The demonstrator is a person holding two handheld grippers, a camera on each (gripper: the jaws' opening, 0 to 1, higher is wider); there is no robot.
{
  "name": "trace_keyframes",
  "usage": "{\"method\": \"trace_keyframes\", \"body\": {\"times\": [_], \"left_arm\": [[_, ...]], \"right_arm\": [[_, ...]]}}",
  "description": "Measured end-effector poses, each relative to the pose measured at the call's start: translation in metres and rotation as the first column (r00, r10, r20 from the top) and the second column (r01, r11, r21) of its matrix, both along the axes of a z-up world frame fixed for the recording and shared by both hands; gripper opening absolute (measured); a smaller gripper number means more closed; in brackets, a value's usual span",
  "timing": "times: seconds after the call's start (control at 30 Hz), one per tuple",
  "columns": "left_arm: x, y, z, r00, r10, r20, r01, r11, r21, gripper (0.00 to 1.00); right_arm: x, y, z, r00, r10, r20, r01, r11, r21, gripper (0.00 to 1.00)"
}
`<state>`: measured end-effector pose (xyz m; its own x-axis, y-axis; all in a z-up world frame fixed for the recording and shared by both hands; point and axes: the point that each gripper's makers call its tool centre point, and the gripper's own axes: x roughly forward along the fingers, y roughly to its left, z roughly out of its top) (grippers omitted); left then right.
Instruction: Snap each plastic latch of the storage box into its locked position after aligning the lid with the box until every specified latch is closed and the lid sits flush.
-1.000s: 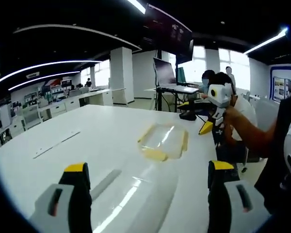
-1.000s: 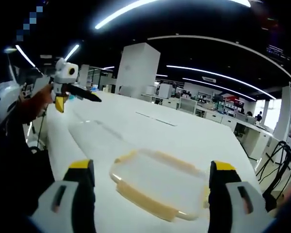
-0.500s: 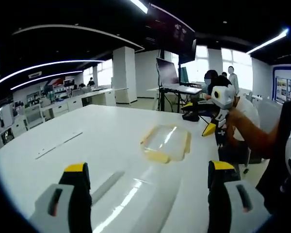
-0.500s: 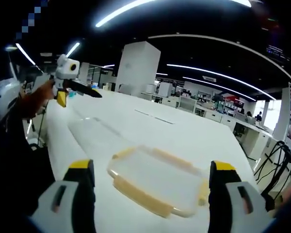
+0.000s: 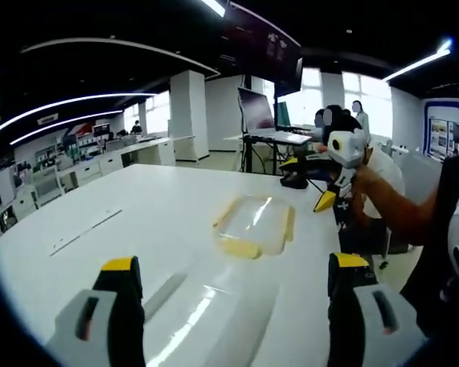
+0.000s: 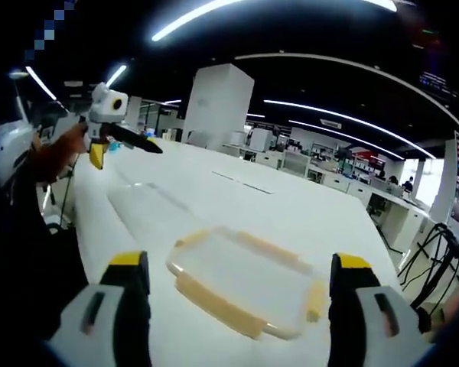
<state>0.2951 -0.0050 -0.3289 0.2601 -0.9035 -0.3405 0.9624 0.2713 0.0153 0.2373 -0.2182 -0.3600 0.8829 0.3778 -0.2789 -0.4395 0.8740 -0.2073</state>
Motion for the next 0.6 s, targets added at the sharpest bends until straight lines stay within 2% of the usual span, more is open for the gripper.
{"method": "trace_keyframes", "body": {"times": [0.17,0.53,0.6], "left_arm": [[-0.002,-0.002,0.000,1.000,-0.013,-0.003,0.013,1.000,0.008,1.00],[0.001,-0.005,-0.001,1.000,-0.024,-0.015,0.025,0.999,0.030,1.00],[0.001,-0.005,-0.001,1.000,-0.025,-0.014,0.025,0.999,0.030,1.00]], "right_arm": [[0.000,-0.001,0.003,1.000,0.015,0.008,-0.015,1.000,0.023,0.96],[-0.002,-0.010,0.002,1.000,-0.002,-0.014,0.002,1.000,0.005,0.96],[-0.002,-0.010,0.002,1.000,-0.002,-0.015,0.002,1.000,0.005,0.93]]}}
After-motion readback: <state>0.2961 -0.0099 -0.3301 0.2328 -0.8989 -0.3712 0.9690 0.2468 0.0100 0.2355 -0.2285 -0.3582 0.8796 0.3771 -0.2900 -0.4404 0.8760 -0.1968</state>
